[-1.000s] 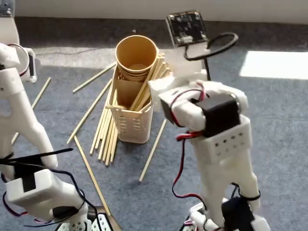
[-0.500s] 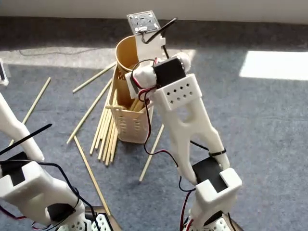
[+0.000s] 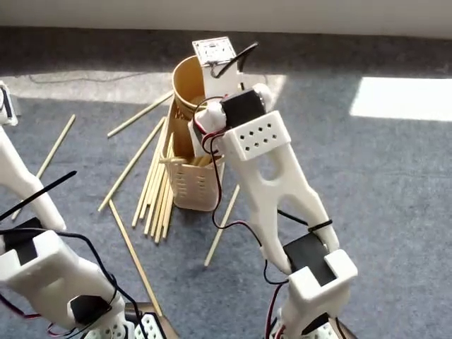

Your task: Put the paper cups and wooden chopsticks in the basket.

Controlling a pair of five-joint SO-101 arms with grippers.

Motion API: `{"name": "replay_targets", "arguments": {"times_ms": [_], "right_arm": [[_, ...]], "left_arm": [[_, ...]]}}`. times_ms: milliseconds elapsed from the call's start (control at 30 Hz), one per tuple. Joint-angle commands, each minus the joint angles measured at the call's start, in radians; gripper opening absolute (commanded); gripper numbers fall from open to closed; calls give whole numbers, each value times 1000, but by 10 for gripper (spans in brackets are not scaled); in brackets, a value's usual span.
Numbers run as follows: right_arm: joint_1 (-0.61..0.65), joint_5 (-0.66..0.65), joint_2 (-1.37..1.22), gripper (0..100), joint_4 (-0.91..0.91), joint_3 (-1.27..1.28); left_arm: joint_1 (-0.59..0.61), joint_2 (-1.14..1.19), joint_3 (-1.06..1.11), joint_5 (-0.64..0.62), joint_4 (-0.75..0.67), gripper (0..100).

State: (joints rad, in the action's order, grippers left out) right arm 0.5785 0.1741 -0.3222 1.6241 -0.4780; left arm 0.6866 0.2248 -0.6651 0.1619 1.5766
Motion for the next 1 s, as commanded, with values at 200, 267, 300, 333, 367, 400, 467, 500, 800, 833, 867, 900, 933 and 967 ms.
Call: {"name": "replay_targets", "arguments": {"times_ms": [200,267,300,333,367,400,467,500,800,833,867,900,933,967], "right_arm": [[13,-60,-76,17,-1,48],[8,-89,-68,2,4,41],[-4,-94,-59,4,4,36],[-15,-95,-42,4,5,19],[-27,-97,-28,4,18,-4],[-42,-101,-15,4,42,-28],[-70,-129,7,4,108,-97],[-85,-135,13,4,139,-143],[-232,-166,145,4,140,-213],[-242,-167,151,4,140,-213],[-251,-176,159,4,140,-213],[-259,-186,165,4,142,-213],[-266,-190,173,4,142,-213],[-274,-193,183,4,142,-213]], "left_arm": [[-5,-10,-2,-6,-8,179],[-5,-8,-2,-6,-8,179],[-5,-8,-2,-6,-8,179],[-5,-8,-2,-6,-8,179],[-5,-8,-1,-6,-8,179],[-4,-8,-1,-6,-8,179],[-4,-8,-1,-6,-8,179],[-5,-8,-1,-6,-8,179],[-8,-7,-1,-6,-8,179],[-8,-7,-1,-6,-8,179],[-8,-7,-1,-6,-8,179],[-8,-7,-1,-6,-8,179],[-8,-7,-1,-6,-8,179],[-8,-7,-1,-6,-8,179]]}}
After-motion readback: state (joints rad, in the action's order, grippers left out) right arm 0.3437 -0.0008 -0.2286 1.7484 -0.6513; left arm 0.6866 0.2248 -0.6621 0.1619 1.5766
